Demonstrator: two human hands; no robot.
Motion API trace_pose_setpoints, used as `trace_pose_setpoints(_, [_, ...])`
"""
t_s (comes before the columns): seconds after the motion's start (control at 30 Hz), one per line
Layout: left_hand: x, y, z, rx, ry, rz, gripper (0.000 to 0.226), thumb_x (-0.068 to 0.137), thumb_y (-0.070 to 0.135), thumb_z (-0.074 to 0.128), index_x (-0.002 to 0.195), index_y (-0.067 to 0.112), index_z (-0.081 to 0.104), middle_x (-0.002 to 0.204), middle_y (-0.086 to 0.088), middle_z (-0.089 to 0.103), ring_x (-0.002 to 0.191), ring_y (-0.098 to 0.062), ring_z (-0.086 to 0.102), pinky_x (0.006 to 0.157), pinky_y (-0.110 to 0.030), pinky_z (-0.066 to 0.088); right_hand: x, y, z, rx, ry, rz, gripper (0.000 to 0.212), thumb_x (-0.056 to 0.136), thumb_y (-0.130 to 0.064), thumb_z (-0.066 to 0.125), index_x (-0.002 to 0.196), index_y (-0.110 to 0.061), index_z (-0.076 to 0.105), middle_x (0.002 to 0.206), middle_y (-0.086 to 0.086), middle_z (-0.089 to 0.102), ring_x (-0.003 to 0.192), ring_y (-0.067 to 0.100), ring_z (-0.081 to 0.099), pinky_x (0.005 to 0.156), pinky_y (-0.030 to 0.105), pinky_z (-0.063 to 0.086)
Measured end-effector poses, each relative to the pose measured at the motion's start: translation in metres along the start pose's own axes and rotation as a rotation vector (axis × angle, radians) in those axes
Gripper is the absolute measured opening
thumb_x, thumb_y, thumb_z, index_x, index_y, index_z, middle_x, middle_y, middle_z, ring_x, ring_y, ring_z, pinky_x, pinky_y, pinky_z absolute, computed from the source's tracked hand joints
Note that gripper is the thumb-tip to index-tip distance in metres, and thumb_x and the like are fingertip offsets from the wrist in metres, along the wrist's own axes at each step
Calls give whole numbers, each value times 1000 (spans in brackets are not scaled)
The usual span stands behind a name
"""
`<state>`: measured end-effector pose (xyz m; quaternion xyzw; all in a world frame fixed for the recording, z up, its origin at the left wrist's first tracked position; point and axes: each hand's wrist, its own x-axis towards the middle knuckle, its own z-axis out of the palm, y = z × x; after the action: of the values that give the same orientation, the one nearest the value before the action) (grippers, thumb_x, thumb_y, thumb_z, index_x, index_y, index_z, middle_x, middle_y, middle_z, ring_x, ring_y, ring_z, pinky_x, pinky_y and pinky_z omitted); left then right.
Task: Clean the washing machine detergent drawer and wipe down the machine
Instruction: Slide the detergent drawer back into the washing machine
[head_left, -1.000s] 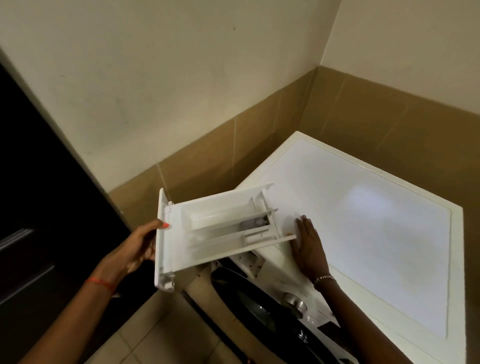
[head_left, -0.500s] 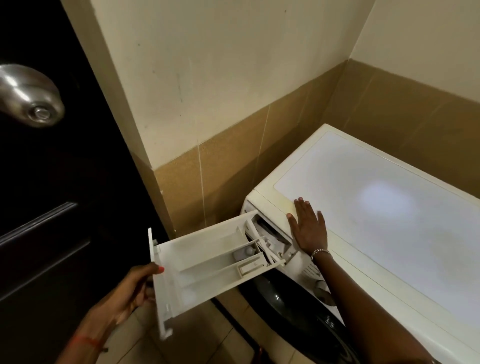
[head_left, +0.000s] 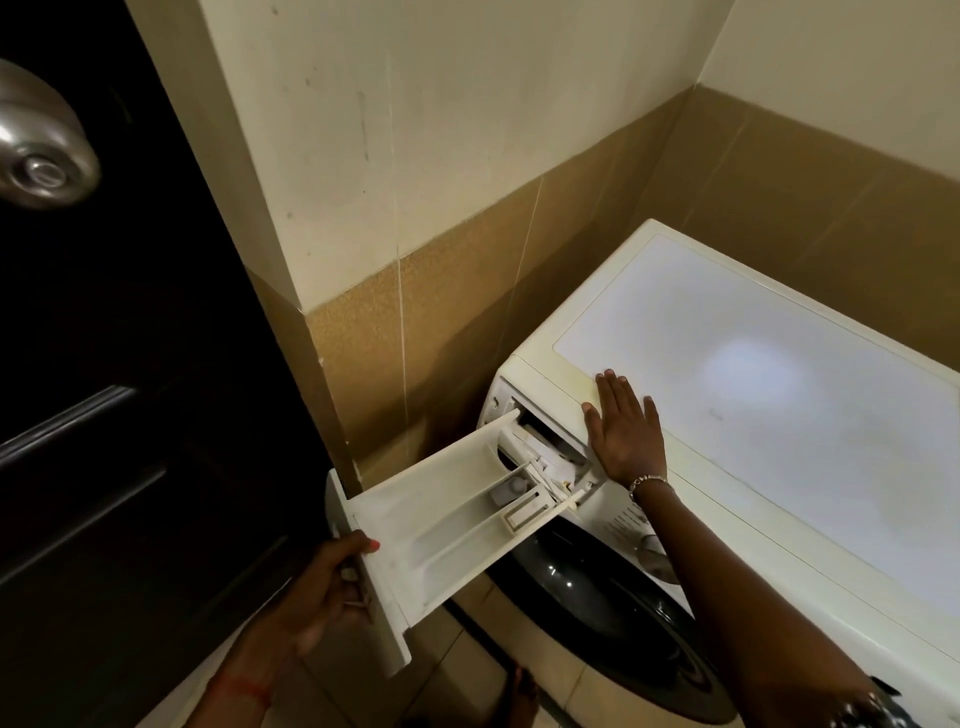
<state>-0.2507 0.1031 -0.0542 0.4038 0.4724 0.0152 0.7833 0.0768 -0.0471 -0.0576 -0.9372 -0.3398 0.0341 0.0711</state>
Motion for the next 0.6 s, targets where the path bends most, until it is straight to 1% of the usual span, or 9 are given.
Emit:
trace_pose_setpoints(0.07, [0, -1, 7, -7, -16, -9, 59, 56, 22, 71, 110, 4, 53, 89, -15, 60, 79, -32, 59, 43, -30, 52, 1, 1, 0, 13, 7, -3, 68, 89, -49, 4, 150, -20, 11, 157, -4, 8, 145, 12, 3, 118, 38, 1])
trace_pose_setpoints(0.13, [4, -3, 11, -15, -15, -24, 67, 41, 30, 72, 102, 9, 56, 91, -15, 60, 80, -31, 59, 48, -32, 52, 2, 3, -1, 58, 21, -15, 67, 89, -48, 7, 149, -19, 16, 157, -3, 12, 145, 12, 7, 117, 37, 1])
trace_pose_setpoints(0.2, [8, -7, 12, -44, -5, -27, 72, 30, 35, 71, 97, 14, 56, 99, -16, 59, 89, -33, 58, 61, -37, 51, 1, 4, -3, 166, 41, -20, 64, 90, -45, 12, 147, -18, 24, 155, -2, 19, 144, 12, 12, 117, 36, 2])
trace_pose_setpoints(0.23, [10, -9, 13, -58, -4, -23, 69, 32, 33, 72, 97, 15, 55, 103, -17, 58, 92, -34, 57, 66, -39, 50, 1, 5, -3, 222, 52, -21, 63, 90, -44, 14, 146, -18, 27, 154, -2, 23, 144, 11, 14, 117, 35, 3])
trace_pose_setpoints(0.3, [13, -12, 14, -77, 0, -14, 52, 46, 28, 69, 94, 16, 54, 109, -17, 55, 94, -34, 56, 72, -41, 49, 0, 6, -5, 281, 67, -23, 62, 90, -42, 16, 144, -17, 31, 153, -2, 26, 143, 11, 17, 117, 35, 4])
trace_pose_setpoints(0.33, [14, -13, 15, -78, 4, -10, 44, 52, 27, 65, 93, 16, 54, 109, -17, 55, 93, -34, 56, 74, -41, 48, 0, 6, -5, 287, 67, -24, 62, 89, -41, 16, 144, -17, 32, 153, -1, 27, 143, 12, 18, 117, 35, 4])
trace_pose_setpoints(0.4, [16, -15, 15, -67, 13, -17, 40, 55, 28, 60, 92, 15, 55, 108, -18, 54, 91, -34, 56, 73, -41, 48, 0, 6, -5, 284, 67, -27, 62, 89, -40, 16, 144, -17, 32, 153, -1, 27, 143, 12, 19, 117, 35, 4])
trace_pose_setpoints(0.5, [16, -17, 15, -57, 14, -30, 47, 53, 31, 64, 94, 12, 56, 111, -22, 54, 96, -38, 55, 72, -41, 50, 0, 8, -4, 290, 71, -32, 61, 89, -39, 17, 144, -17, 32, 153, -1, 27, 143, 13, 19, 117, 35, 4])
trace_pose_setpoints(0.6, [18, -24, 15, -54, 8, -42, 69, 39, 36, 71, 101, 11, 55, 111, -22, 56, 101, -38, 55, 73, -42, 50, 1, 8, -3, 280, 69, -39, 61, 89, -38, 18, 144, -16, 32, 153, 0, 26, 143, 13, 19, 117, 36, 4])
